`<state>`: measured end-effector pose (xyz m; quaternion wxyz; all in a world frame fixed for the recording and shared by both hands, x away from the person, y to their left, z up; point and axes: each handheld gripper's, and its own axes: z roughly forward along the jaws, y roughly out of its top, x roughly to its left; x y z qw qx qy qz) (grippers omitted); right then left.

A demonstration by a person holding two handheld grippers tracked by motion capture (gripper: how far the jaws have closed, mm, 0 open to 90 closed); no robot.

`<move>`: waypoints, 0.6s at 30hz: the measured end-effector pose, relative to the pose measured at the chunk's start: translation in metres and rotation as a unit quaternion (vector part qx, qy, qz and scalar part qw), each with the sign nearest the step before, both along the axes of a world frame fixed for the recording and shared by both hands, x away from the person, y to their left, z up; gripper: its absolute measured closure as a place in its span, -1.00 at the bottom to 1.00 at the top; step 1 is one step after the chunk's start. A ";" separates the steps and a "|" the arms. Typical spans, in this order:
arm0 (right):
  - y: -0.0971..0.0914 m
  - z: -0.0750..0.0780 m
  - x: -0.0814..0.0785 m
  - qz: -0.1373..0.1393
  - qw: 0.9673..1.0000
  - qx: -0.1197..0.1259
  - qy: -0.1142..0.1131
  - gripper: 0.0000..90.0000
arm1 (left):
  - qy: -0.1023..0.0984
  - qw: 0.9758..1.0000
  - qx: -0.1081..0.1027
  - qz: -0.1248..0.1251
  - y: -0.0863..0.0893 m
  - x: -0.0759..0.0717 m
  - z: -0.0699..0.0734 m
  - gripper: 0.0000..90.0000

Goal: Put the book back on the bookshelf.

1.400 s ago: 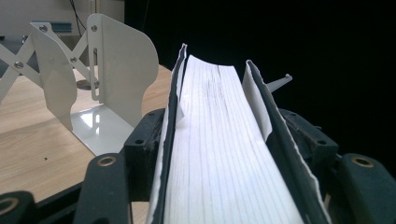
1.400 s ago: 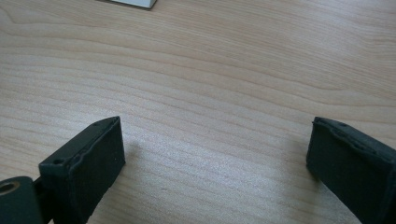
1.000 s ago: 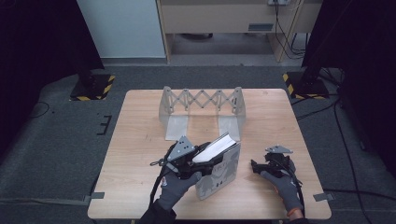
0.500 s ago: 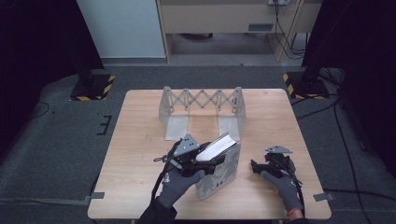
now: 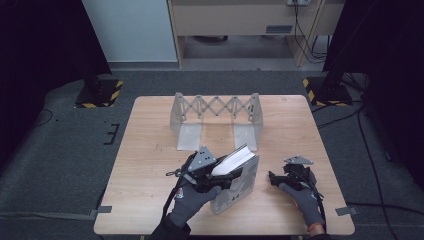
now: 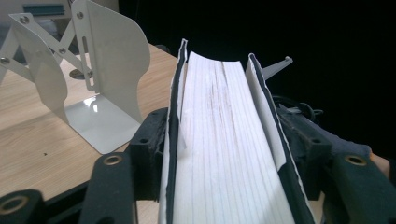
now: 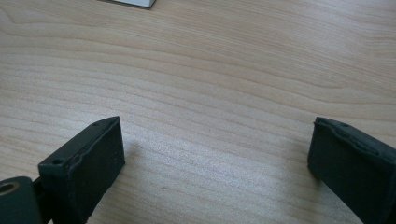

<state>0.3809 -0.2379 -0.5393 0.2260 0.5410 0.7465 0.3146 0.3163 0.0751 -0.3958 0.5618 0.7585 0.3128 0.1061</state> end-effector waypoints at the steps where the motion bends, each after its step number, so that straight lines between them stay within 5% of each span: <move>1: 0.000 0.000 0.000 0.000 1.000 0.000 0.000 -0.91 | -0.001 1.000 0.001 0.001 0.000 -0.001 0.000 -0.03; 11: 0.000 0.000 0.000 0.000 1.000 0.000 0.000 -0.91 | -0.008 1.000 0.006 0.009 -0.002 -0.002 0.001 0.05; 18: 0.000 0.000 0.000 0.000 1.000 0.000 0.000 -0.91 | 0.006 1.000 0.017 -0.006 -0.003 -0.001 0.002 -0.15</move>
